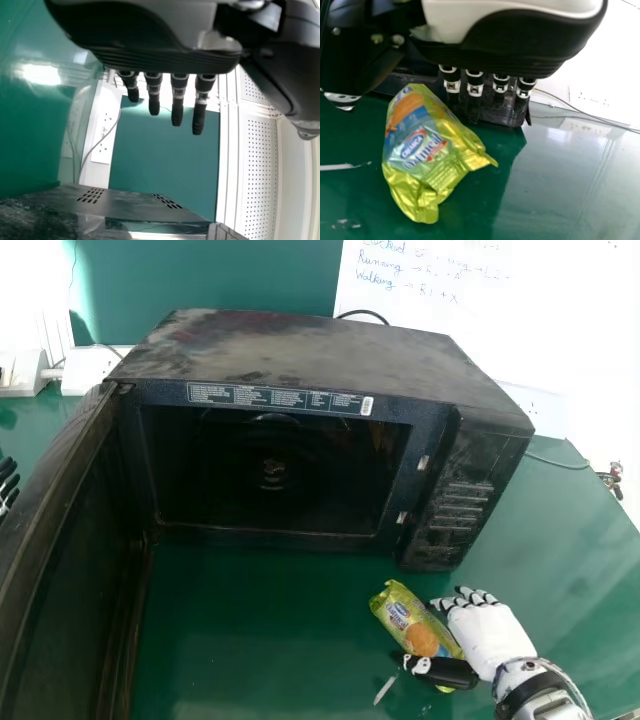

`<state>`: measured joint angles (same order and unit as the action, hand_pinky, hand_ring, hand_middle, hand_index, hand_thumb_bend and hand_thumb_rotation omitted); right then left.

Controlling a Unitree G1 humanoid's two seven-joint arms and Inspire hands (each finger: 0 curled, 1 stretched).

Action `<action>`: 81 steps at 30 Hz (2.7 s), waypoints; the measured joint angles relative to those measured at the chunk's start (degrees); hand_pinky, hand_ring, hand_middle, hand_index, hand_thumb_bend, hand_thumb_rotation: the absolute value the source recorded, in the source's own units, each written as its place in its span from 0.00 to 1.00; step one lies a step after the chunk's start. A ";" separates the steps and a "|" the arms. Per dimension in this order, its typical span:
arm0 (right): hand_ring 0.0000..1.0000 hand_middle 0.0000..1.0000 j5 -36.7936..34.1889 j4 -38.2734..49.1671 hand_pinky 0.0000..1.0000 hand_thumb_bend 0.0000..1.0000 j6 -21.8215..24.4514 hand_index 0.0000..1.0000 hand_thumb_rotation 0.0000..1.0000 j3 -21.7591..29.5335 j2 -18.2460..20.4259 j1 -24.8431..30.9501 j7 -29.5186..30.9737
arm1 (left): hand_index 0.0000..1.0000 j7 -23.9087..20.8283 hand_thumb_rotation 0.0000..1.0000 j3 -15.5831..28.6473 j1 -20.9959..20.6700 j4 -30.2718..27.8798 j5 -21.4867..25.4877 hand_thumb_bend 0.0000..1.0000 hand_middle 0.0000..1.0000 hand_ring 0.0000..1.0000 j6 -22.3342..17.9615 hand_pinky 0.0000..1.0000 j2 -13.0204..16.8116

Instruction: Put biscuit inside oven

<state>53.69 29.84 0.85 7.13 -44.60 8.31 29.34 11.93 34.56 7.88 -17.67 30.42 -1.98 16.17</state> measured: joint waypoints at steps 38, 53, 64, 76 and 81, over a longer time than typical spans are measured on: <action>0.89 0.91 0.80 -6.52 0.79 0.91 1.47 0.90 0.55 -2.92 1.54 -1.03 -3.36 | 0.83 -0.65 1.00 0.24 3.73 -4.25 0.13 1.00 0.92 0.97 0.12 1.00 -0.34; 0.83 0.86 1.15 -7.43 0.66 0.91 1.76 0.86 0.49 -4.39 2.51 -1.44 -7.25 | 0.83 -1.84 1.00 0.02 5.18 -7.10 0.04 1.00 0.92 0.97 0.20 1.00 -1.43; 0.81 0.85 1.88 -7.39 0.65 0.91 2.13 0.85 0.50 -6.03 3.56 -2.02 -8.46 | 0.83 -1.86 1.00 -0.07 6.25 -8.53 0.05 1.00 0.92 0.97 0.34 1.00 -2.07; 0.74 0.83 2.06 -8.00 0.56 0.91 2.12 0.83 0.44 -6.43 4.20 -1.98 -10.58 | 0.83 -1.76 0.99 -0.05 6.25 -8.55 0.17 1.00 0.92 0.96 0.40 1.00 -2.07; 0.67 0.81 2.04 -8.90 0.46 0.93 2.16 0.81 0.40 -6.56 4.29 -2.38 -11.77 | 0.84 -1.55 0.98 0.02 6.27 -8.55 0.67 1.00 0.92 0.97 0.50 1.00 -2.07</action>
<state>55.74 20.94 3.01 0.57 -40.31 5.92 17.57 10.39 34.58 14.14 -26.22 31.09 -1.48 14.11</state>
